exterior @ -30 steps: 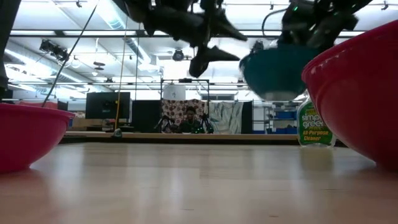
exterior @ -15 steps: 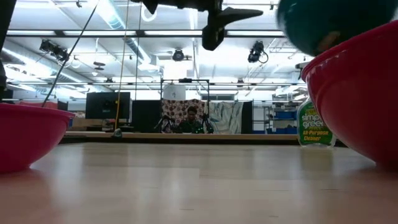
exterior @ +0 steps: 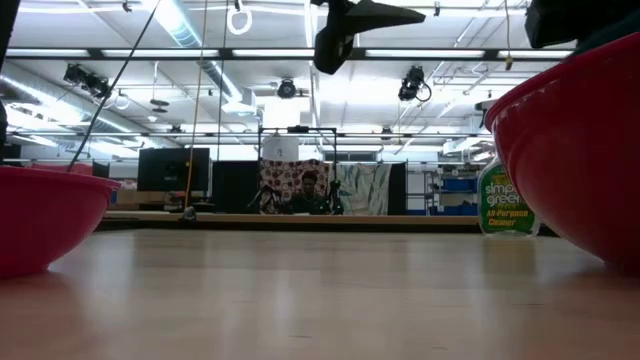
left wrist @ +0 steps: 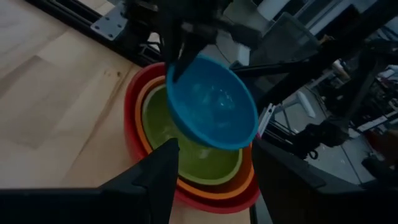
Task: Nest bowls inside each other by size order
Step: Stack the blue bowl on top of the green bowl
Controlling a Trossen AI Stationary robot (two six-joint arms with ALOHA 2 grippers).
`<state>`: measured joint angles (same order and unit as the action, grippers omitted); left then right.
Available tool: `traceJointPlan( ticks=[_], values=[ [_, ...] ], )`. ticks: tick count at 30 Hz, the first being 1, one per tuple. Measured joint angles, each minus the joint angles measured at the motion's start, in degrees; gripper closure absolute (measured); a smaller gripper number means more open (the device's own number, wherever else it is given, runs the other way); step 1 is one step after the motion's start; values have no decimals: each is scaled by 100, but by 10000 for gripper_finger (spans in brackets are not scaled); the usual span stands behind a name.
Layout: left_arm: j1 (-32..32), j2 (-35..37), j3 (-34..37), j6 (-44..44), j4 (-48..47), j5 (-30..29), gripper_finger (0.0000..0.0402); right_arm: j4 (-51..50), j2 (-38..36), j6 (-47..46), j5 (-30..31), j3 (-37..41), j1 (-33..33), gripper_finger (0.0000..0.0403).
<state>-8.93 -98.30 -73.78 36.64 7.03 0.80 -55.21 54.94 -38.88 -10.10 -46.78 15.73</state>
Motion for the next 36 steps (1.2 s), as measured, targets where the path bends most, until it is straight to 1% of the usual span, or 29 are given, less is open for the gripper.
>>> traceJointPlan(
  ticks=[4, 11, 18, 25, 28, 31, 34, 36],
  values=[
    [0, 0, 0, 0, -6, -114, 196, 27, 273, -36, 310, 0, 352, 368],
    [-22, 0, 0, 0, -11, -116, 196, 172, 921, -68, 464, 0, 768, 368],
    [-34, 0, 2, -20, -96, -114, 196, 464, 1369, -306, 836, -3, 1007, 368],
    [-33, 0, 2, -20, -101, -113, 196, 498, 1743, -443, 1012, -4, 1157, 366],
    [-33, 0, 2, -24, -124, -101, 196, 503, 1849, -559, 1024, -4, 1169, 353],
    [-33, 0, 3, -26, -214, -97, 196, 503, 1902, -602, 1009, -4, 1169, 330],
    [-42, 0, 4, -33, -266, -79, 196, 501, 1901, -616, 899, -4, 1169, 306],
    [-42, 0, 4, -104, -339, 44, 196, 426, 1866, -620, 793, -4, 1169, 292]
  ],
)
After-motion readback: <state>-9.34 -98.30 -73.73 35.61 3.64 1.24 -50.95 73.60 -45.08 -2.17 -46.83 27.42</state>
